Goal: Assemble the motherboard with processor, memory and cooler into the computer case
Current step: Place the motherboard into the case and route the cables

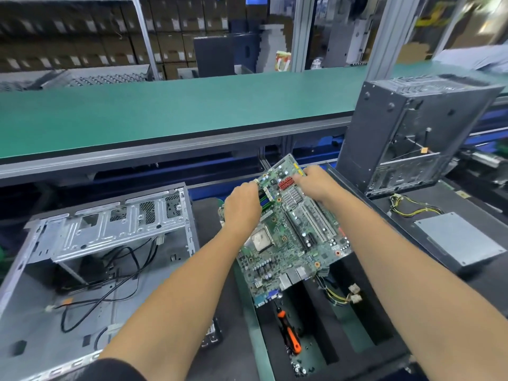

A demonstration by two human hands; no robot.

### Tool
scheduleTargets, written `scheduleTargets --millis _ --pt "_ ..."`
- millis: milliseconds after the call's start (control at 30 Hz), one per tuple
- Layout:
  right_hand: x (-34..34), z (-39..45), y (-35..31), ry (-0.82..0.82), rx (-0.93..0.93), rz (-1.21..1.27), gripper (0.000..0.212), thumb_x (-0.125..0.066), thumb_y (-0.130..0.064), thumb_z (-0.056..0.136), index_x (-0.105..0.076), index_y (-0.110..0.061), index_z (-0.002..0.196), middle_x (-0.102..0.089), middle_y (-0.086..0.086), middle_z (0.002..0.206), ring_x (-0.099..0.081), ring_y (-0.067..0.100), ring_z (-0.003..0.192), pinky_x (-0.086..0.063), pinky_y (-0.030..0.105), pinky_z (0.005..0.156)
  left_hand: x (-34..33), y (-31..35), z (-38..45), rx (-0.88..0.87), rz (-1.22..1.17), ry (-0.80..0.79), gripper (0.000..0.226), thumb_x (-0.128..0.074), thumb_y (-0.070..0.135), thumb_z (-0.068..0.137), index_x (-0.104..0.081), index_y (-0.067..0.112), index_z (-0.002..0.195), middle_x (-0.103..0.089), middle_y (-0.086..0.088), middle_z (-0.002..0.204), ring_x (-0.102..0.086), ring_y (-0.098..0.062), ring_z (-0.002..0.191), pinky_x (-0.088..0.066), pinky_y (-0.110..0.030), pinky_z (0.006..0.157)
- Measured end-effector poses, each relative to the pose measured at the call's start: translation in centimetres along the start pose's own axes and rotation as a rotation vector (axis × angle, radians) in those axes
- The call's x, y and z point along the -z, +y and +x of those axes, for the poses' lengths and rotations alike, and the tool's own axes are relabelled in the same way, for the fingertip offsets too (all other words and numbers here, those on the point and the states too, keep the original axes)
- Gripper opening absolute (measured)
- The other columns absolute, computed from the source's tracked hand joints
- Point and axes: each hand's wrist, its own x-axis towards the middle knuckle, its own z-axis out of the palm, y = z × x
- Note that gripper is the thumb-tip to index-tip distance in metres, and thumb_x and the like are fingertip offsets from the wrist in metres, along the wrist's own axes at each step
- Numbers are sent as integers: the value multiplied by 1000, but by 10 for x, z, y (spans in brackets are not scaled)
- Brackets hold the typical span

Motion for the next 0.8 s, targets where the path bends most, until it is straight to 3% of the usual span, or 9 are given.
scheduleTargets --millis 67,133,233,300,367,500,567,633,800 --pt "13 -3 -14 59 29 28 37 -46 -28 102 -52 6 116 -61 23 108 -61 35 102 -49 43 85 18 6 9 -27 13 45 23 -50 -8 82 -39 11 79 -46 -5 77 -45 -24 69 -34 -34 56" --pt "22 -8 -30 80 36 62 40 -46 -25 102 -48 7 126 -60 21 115 -59 31 107 -42 51 100 37 7 16 -49 35 85 23 -47 -10 81 -38 11 78 -45 -4 75 -43 -23 66 -31 -33 53" --pt "24 -13 -53 91 49 113 22 -47 -20 101 -50 -5 86 -45 4 74 -41 15 65 -44 34 70 65 -4 22 -75 82 124 22 -46 -10 80 -40 12 80 -46 -3 76 -45 -24 71 -32 -34 54" --pt "17 -16 -68 102 55 142 30 -48 -18 100 -40 -12 72 -33 0 65 -28 13 56 -26 30 54 83 -17 24 -81 121 149 22 -46 -9 81 -42 13 81 -50 -3 77 -46 -23 73 -33 -34 55" --pt "4 -20 -84 76 58 190 28 -48 -17 100 -41 -12 73 -33 -1 66 -27 13 57 -21 31 53 100 -34 22 -66 158 175 22 -45 -9 81 -44 13 80 -55 -4 78 -46 -23 70 -33 -34 56" --pt "-34 -29 -117 -6 70 272 16 -50 -17 99 -52 -4 91 -41 3 74 -35 14 64 -29 30 58 130 -79 10 -41 245 195 20 -44 -7 83 -45 12 79 -57 -6 78 -48 -24 69 -35 -34 56" --pt "-60 -32 -132 -34 74 316 23 -50 -16 99 -55 4 109 -58 12 89 -54 16 82 -43 32 75 142 -105 0 -38 300 197 19 -45 -6 84 -44 13 79 -57 -6 79 -48 -25 69 -36 -34 56" --pt "-86 -40 -147 -54 66 349 28 -49 -12 98 -53 6 120 -62 19 112 -58 21 104 -44 42 96 154 -131 -11 -29 344 192 20 -46 -7 84 -44 13 80 -57 -5 79 -51 -26 72 -37 -35 57" --pt "-149 -61 -178 -143 65 381 38 -45 -12 99 -48 8 131 -61 23 108 -57 25 102 -40 45 101 175 -192 -36 18 415 136 23 -48 -10 81 -42 12 80 -54 -5 80 -46 -25 73 -34 -35 58"
